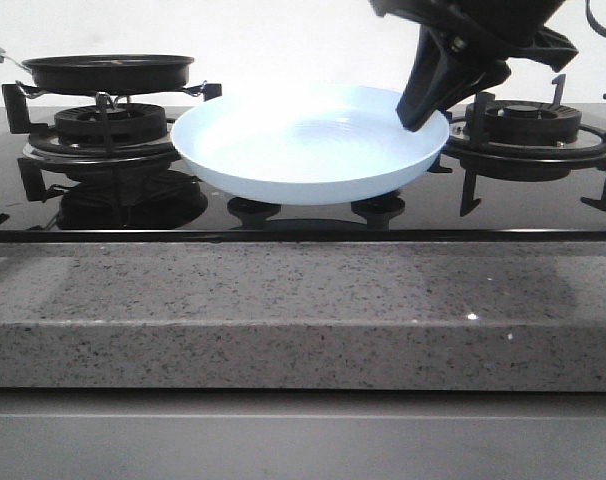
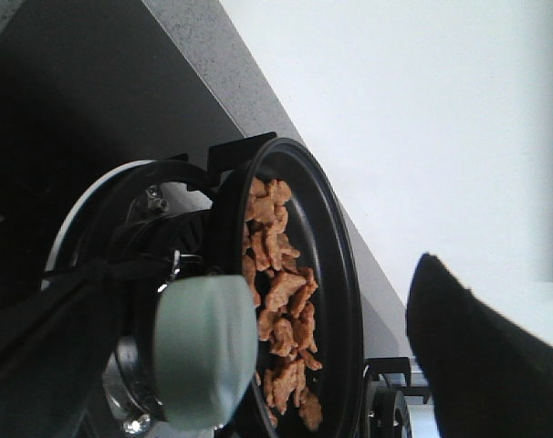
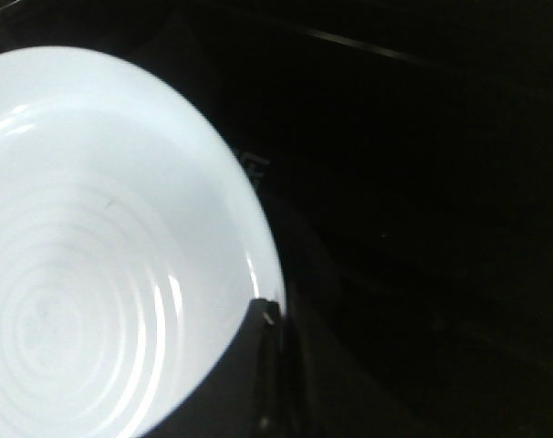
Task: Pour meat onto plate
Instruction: 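Grasp the pale green handle of the black frying pan with the left gripper, then lift the frying pan with the left gripper over the held blue plate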
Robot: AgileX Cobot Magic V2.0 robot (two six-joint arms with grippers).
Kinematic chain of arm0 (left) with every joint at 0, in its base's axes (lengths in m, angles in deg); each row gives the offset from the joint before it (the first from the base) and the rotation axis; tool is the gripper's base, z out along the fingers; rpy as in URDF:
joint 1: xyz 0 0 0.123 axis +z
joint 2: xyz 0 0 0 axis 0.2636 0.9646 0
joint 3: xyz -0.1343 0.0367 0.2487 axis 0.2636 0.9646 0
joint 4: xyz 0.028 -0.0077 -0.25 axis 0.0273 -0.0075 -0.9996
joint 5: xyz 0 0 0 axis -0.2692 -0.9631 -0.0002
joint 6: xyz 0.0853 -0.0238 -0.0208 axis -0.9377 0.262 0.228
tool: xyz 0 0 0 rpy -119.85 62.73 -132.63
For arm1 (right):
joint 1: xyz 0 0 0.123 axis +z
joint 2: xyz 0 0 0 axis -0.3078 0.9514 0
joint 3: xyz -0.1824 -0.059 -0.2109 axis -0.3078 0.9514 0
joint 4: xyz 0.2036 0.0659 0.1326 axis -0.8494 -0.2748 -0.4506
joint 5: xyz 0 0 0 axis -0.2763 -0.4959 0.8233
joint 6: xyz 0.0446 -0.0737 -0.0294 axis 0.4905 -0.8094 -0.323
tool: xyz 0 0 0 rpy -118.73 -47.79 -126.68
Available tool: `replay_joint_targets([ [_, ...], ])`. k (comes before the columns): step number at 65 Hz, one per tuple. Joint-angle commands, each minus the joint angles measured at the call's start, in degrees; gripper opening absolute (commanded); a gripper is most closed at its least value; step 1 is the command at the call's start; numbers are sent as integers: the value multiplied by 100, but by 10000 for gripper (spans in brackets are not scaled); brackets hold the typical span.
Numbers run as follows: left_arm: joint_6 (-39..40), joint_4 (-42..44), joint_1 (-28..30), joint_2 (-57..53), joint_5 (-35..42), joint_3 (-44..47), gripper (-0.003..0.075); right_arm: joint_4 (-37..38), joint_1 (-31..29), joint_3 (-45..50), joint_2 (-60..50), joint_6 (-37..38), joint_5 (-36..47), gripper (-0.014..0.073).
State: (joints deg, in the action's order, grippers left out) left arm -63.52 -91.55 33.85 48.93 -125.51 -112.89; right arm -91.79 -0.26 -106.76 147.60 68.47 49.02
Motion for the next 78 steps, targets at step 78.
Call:
replay_joint_targets([
  [78, -85, -452, -209, -221, 336, -193, 536, -119, 14, -134, -227, -65, 253, -118],
])
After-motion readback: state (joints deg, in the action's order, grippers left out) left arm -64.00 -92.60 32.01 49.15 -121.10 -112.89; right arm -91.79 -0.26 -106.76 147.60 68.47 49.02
